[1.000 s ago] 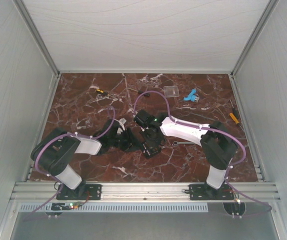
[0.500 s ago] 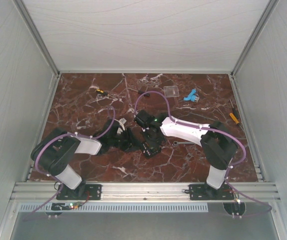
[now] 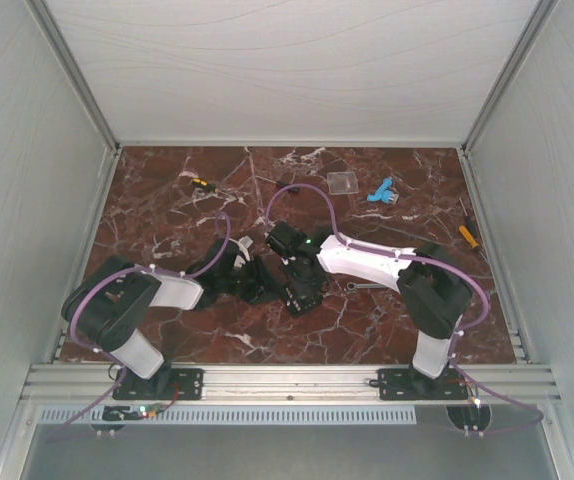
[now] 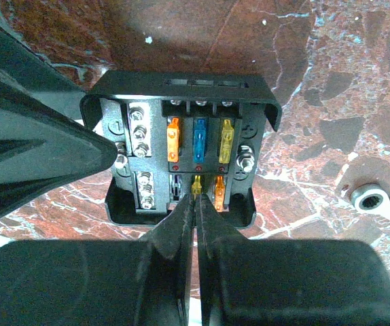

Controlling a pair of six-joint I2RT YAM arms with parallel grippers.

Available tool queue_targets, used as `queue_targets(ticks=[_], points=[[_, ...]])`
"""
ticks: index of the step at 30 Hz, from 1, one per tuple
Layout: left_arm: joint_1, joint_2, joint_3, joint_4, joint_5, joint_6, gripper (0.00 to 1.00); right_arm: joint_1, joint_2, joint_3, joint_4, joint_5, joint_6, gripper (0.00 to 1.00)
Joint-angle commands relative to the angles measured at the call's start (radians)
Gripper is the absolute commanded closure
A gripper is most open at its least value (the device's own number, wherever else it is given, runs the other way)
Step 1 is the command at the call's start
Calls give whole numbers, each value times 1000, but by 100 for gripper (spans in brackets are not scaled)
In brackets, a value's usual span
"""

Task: Snap on the fuse box
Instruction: Install the fuse at the fuse box base.

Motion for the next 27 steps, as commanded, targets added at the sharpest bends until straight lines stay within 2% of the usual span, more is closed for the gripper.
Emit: queue_targets(ticks=[1, 9, 16, 21, 24, 27], points=[[-5, 6, 16, 33, 11, -7, 60, 33, 173, -107, 73, -56, 7, 100], [-5, 2, 7, 46, 12, -12, 60, 32, 222, -112, 112, -69, -1, 100], [-4, -40, -4, 35, -8, -9, 59, 32, -35, -35, 69, -6, -77, 100], [1, -85, -6, 2, -32, 11, 59, -7, -195, 42, 30, -18, -117, 84], [8, -124, -4, -41, -57, 36, 57, -63, -229, 60, 2, -15, -135, 74], [19, -167, -3, -89, -85, 65, 54, -137, -235, 44, 3, 7, -150, 68]])
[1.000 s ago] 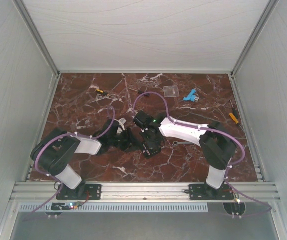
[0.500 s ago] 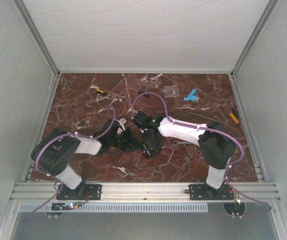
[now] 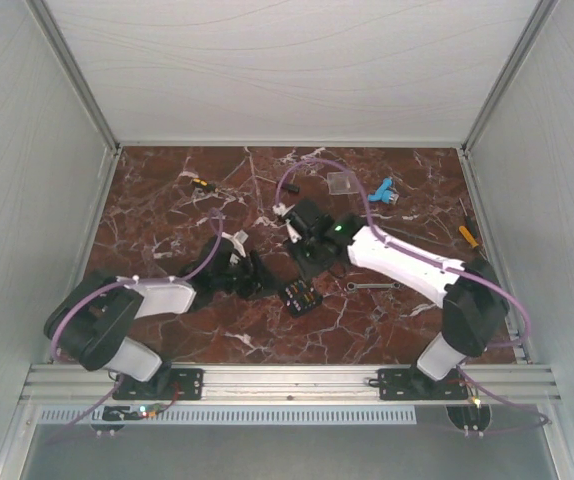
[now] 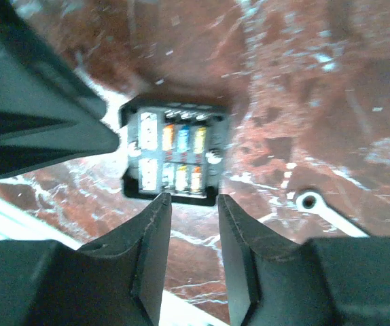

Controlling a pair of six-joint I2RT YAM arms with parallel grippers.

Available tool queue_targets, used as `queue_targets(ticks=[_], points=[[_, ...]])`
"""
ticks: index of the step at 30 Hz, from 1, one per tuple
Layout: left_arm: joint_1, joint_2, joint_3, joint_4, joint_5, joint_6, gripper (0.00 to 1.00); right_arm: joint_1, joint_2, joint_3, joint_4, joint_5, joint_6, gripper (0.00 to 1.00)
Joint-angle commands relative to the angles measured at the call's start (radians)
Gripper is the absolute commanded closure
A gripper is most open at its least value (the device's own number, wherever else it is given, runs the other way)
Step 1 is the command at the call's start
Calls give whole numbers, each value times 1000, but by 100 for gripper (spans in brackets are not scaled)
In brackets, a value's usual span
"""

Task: Snap on the fuse box
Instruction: Install the fuse at the fuse box base, then pick up the fuse from the center of the board.

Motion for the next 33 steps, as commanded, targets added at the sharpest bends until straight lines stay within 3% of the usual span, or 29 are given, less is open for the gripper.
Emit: queue_targets(ticks=[1, 5, 10, 17, 27, 33], points=[[18, -74, 10, -69, -53, 54, 52, -115, -28, 3, -5, 26, -46, 66], [29, -125, 19, -135, -93, 106, 45, -231, 3, -19, 43, 24, -60, 61], [35, -182, 39, -210, -158, 165, 28, -352, 72, -20, 124, 1, -77, 58], [41, -212, 47, -247, -189, 204, 12, -437, 192, 29, 194, -49, -128, 57], [41, -215, 42, -245, -185, 218, 5, -475, 337, 124, 180, -36, -177, 57], [41, -214, 33, -230, -175, 215, 5, -474, 378, 158, 151, -24, -183, 62]])
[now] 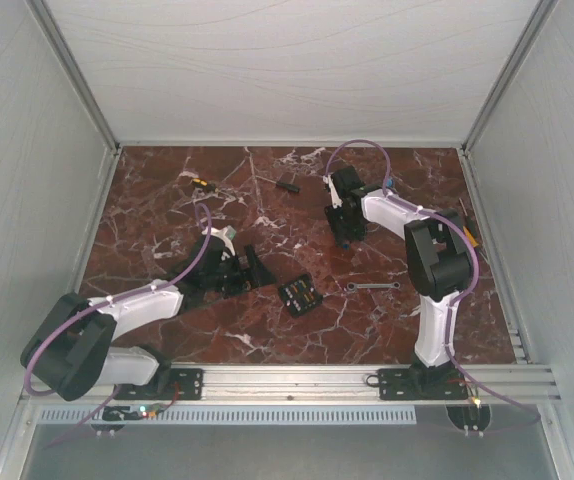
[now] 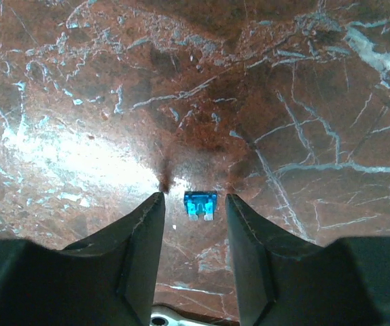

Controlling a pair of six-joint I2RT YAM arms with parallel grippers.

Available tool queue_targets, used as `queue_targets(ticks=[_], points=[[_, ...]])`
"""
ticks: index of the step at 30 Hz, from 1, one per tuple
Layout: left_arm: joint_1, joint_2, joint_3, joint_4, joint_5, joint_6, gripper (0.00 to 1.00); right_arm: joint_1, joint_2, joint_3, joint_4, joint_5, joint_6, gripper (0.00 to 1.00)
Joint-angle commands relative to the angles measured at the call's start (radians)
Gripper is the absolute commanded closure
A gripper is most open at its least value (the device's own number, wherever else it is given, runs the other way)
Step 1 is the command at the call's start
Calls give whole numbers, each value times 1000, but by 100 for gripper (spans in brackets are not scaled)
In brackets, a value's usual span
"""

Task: Snap on the fuse box
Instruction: Pick up the fuse from the center of the board.

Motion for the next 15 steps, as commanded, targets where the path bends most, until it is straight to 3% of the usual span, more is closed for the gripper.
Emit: queue_targets(ticks=[1, 15], points=[[5, -18, 24, 27, 2, 12, 5, -2, 31, 50, -23, 6, -26, 64], [5, -14, 17, 39, 17, 4, 6, -4, 84, 73, -112, -1, -20, 73]])
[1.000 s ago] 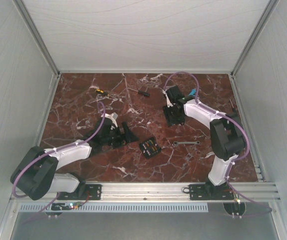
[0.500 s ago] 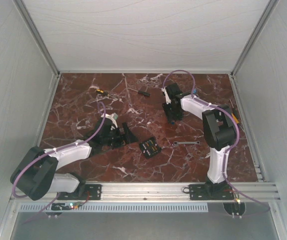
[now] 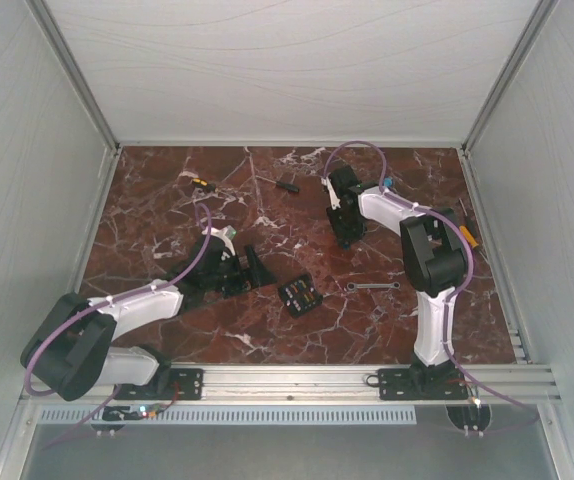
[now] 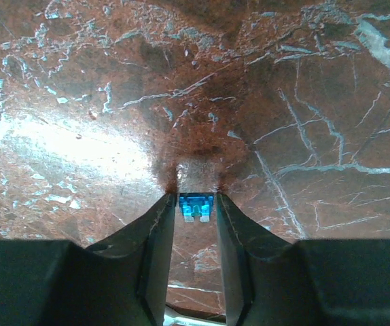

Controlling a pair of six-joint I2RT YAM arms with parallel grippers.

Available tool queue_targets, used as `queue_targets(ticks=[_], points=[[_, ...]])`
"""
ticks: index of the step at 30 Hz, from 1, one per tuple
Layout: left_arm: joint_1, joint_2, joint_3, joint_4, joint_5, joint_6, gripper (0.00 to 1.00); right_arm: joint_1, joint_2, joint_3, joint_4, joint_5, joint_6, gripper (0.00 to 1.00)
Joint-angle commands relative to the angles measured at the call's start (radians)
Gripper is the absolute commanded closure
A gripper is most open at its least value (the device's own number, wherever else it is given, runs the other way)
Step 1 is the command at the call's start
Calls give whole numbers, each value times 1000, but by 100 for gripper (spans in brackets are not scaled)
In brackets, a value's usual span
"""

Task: Snap on the fuse box
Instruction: Pick up the fuse from the center of the board.

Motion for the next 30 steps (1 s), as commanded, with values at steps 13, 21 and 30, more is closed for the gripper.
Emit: queue_targets(ticks=[13, 21, 30], points=[[5, -32, 10, 64, 31, 5, 3, -4, -57, -12, -47, -16, 35, 86], [5, -102, -7, 123, 22, -1, 6, 24, -176, -62, -12, -44, 95, 87], [2, -179, -70, 268, 27, -11, 12, 106, -343, -176, 84, -102, 195, 88]])
